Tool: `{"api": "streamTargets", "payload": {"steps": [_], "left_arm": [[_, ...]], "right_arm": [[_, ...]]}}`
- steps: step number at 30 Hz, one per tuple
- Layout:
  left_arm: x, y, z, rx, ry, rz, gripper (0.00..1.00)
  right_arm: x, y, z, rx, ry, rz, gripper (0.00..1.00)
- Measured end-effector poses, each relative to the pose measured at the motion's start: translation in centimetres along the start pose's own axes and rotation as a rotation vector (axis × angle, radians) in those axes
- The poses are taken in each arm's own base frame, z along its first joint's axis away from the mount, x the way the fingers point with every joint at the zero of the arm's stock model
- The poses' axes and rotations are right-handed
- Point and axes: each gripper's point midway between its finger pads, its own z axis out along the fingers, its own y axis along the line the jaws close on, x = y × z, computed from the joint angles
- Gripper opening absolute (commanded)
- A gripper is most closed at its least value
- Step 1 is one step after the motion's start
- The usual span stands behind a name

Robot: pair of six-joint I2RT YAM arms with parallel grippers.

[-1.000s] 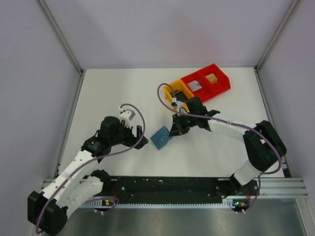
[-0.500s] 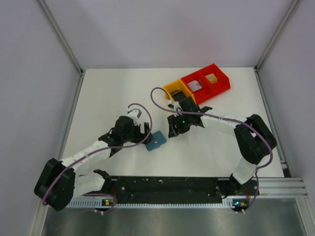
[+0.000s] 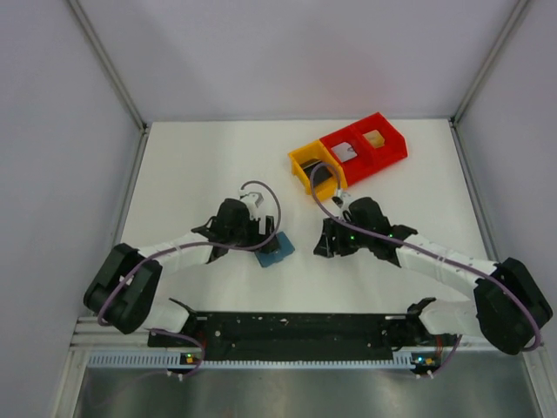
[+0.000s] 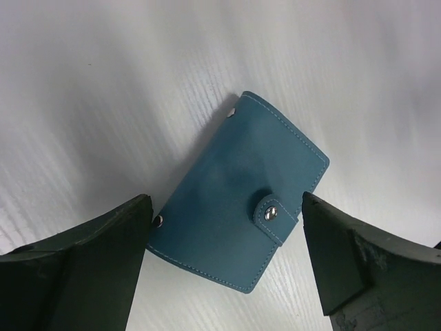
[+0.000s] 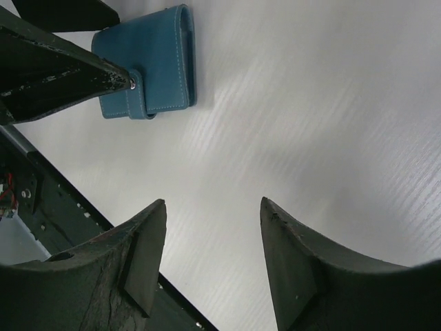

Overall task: Take the credit cards out of the card holder
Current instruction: Move to the center of the board.

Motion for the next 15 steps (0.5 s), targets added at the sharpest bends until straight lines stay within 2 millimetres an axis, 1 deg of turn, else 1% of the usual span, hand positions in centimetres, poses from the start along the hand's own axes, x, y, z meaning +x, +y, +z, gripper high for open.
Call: {"api": "streamTargets", "payload": {"steps": [4, 7, 10, 12, 15], "left_arm": [[0.1, -1.4, 0.2, 0.077, 0.012, -0.031, 0.88], [0.9, -2.6, 0.1, 0.148, 0.021, -0.076, 0.86], [2.4, -4.1, -0.6, 0.214, 0.037, -0.122, 0.85], [3.7, -5.4, -1.0, 0.253, 0.054, -0.147, 0.84], [4.8, -7.2, -1.4, 0.294, 0.073, -0.17, 0.84]], "right_arm": [[-0.1, 0.3, -0.4, -0.01, -0.029, 0.034, 0.58], [-0.2, 0.4, -0.5, -0.012, -0.04, 0.051, 0.58], [-0.5, 0.5, -0.7, -0.014, -0.058, 0.058, 0.58], [-0.7, 0.5, -0.8, -0.01, -0.065, 0.059, 0.58], [-0.7, 0.2, -0.7, 0.005, -0.07, 0.059, 0.58]]}}
